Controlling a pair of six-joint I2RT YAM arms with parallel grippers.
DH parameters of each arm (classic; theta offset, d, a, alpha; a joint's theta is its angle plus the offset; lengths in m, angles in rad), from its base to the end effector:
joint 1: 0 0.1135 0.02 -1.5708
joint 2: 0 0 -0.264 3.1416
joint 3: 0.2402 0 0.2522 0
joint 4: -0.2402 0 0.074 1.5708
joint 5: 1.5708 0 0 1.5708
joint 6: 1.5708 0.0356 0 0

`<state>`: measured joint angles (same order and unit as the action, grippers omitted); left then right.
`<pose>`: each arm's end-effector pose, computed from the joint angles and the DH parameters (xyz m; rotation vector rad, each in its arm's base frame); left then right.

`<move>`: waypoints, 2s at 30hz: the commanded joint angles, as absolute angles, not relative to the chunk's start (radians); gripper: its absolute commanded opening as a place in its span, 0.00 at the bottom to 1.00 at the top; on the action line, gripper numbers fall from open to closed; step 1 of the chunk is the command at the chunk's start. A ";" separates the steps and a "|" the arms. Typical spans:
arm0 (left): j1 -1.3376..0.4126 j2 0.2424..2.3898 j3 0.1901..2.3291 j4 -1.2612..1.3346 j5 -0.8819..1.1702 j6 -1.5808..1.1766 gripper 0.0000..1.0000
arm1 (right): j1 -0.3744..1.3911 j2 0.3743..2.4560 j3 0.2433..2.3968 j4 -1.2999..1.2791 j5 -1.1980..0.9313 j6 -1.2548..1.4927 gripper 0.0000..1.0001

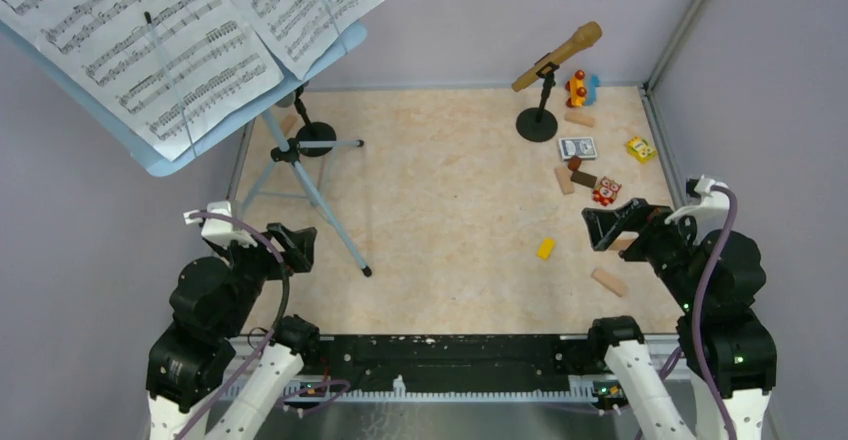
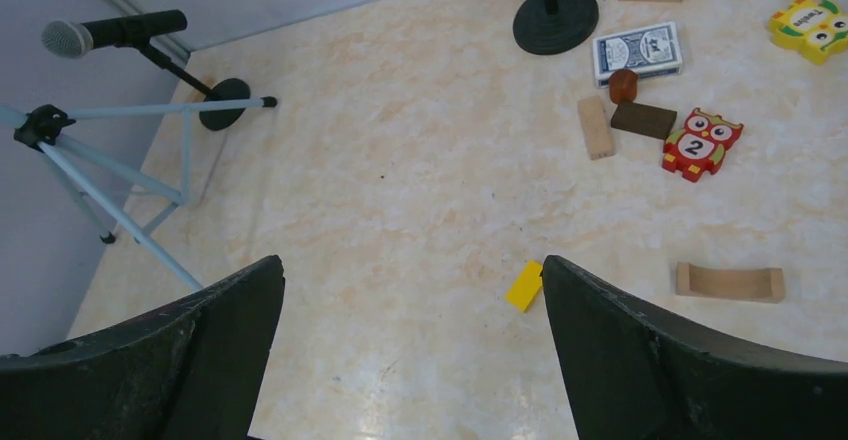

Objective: Pack up the instrument practice props

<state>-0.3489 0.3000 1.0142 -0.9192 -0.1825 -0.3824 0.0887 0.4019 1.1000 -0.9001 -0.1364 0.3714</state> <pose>0.0213 -0.0009 0.3751 -0.1625 1.7795 -0.3660 0.0326 0.0078 0.3983 0.1535 1.7867 0.4522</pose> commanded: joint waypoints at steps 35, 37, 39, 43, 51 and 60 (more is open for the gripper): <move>-0.351 0.420 1.252 -1.172 -0.399 -0.546 0.99 | 1.071 1.702 1.224 0.601 -0.037 0.190 0.89; -0.352 0.411 1.244 -1.175 -0.380 -0.554 0.99 | 1.090 1.824 1.306 0.652 -0.042 0.184 0.89; -0.351 0.398 1.243 -1.170 -0.358 -0.551 0.99 | 1.099 1.910 1.377 0.698 -0.032 0.187 0.89; -0.351 0.375 1.259 -1.174 -0.348 -0.554 0.99 | 1.099 2.031 1.483 0.759 0.051 0.193 0.89; -0.352 0.374 1.281 -1.165 -0.330 -0.560 0.99 | 1.098 2.222 1.726 0.685 0.053 0.171 0.89; -0.352 0.406 1.279 -1.149 -0.294 -0.549 0.99 | 1.099 2.425 2.002 0.579 0.078 0.205 0.67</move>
<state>-0.3489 0.3775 1.2575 -1.1893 -0.3222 -0.5518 1.0966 2.3600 1.8950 0.6037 0.0624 0.1852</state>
